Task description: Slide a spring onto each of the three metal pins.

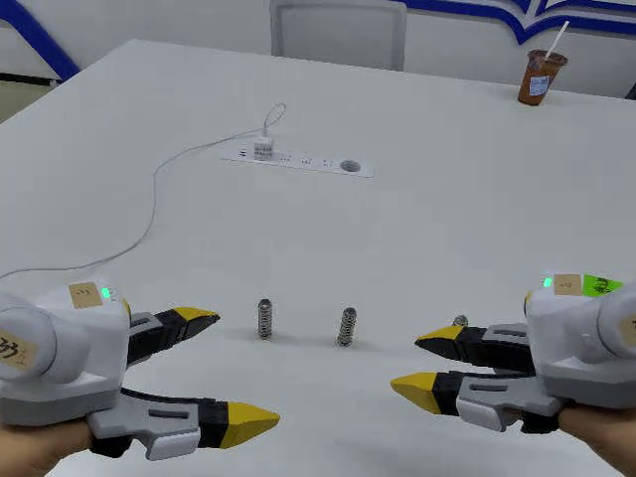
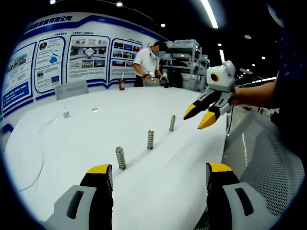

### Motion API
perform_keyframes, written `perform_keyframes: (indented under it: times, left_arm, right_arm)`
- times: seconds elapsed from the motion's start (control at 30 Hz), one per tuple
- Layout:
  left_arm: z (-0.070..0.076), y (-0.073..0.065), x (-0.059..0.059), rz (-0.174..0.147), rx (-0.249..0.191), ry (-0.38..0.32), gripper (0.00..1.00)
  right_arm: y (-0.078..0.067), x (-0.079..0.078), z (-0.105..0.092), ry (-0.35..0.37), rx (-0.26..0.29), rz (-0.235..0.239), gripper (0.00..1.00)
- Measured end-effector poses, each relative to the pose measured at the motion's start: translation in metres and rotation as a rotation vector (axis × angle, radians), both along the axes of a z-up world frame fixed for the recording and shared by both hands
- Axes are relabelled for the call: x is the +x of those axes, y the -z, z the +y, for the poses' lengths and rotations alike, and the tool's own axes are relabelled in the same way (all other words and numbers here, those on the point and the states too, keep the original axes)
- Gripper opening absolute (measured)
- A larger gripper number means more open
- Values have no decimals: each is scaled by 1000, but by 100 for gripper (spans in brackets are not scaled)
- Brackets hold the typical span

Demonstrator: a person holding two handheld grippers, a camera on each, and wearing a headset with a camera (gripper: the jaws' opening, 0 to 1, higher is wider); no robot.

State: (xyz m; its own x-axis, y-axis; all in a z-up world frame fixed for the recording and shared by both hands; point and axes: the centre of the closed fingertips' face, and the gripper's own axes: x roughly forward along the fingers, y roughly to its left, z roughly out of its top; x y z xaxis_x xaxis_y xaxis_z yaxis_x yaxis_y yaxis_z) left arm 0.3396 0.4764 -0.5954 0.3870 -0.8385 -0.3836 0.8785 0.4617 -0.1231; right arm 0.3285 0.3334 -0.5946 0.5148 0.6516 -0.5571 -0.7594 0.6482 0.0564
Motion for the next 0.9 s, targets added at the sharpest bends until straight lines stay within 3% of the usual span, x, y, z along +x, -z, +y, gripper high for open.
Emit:
perform_keyframes:
  times: [0.57, 0.9]
  left_arm:
    - [3, 7, 0, 10, -2, -14, 82]
    - [2, 10, 0, 16, -10, -19, 82]
  right_arm:
    - [5, -8, -61, 122, 15, -56, 42]
    - [3, -12, -76, 134, 31, -114, 49]
